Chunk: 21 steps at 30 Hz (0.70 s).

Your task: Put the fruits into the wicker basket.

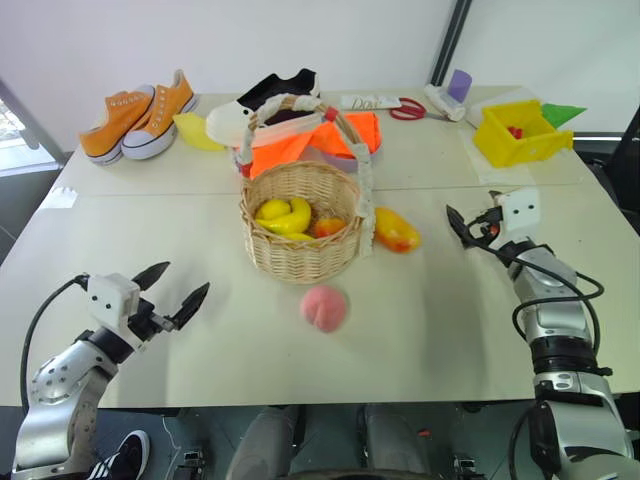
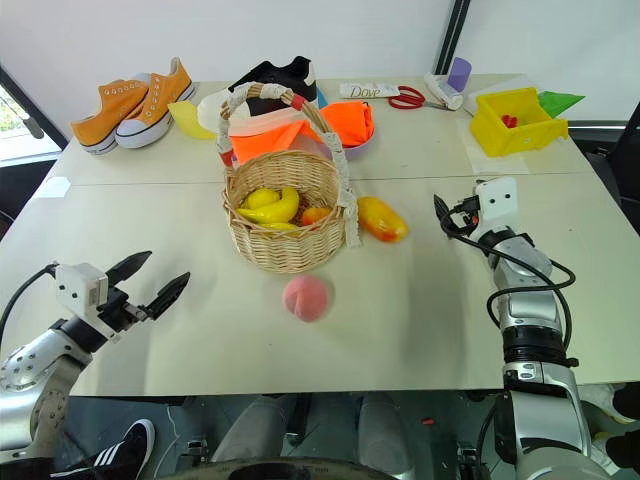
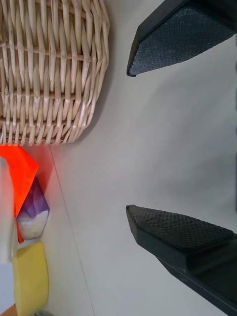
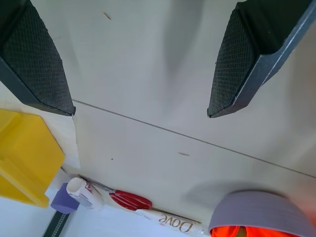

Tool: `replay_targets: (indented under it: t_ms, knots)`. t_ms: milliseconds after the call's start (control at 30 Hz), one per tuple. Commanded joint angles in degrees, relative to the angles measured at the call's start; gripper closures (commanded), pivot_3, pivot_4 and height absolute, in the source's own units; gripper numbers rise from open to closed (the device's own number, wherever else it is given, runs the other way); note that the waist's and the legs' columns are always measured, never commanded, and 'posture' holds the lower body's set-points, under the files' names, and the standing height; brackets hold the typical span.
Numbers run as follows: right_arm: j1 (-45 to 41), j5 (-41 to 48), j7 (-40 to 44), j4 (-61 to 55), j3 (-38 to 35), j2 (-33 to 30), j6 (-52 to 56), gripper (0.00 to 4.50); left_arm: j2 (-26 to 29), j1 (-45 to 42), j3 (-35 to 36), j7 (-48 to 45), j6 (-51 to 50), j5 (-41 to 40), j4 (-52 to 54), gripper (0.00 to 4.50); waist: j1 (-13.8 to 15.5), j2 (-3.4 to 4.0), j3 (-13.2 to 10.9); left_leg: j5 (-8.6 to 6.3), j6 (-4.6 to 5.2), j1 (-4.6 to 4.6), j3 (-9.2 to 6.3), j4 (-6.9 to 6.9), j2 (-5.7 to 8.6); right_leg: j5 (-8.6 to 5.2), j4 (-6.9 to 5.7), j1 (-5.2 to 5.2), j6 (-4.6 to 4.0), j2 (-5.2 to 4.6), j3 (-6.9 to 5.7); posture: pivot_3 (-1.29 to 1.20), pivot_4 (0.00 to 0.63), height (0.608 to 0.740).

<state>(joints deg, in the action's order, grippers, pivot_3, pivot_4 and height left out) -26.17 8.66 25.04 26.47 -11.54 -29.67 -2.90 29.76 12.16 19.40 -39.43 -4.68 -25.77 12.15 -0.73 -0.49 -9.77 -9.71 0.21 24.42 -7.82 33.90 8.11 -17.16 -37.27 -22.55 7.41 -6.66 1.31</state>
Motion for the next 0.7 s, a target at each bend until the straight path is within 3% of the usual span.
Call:
replay_targets:
  t_ms: [33,700]
  knots:
    - [-1.4,0.1,0.0,-1.1,-0.2,0.1,-1.3,0.04,-0.5,-0.9,0.8,0.4,1.9,0.1,0.8,0.00,0.0,0.00,0.0,0.00,0.00,0.00,0.00,0.00,0.00,0.00,0.00,0.00,0.00,0.00,0.00,0.00,0.150,0.740]
    - [1.6,1.7,0.2,-7.1,-0.5,0.7,0.5,0.04,-0.1,-6.0,-0.3,-3.3,0.9,-0.6,-1.8,0.00,0.0,0.01,0.0,0.00,0.00,0.00,0.00,0.00,0.00,0.07,0.00,-0.01,0.12,0.01,-0.01,0.00,0.150,0.740]
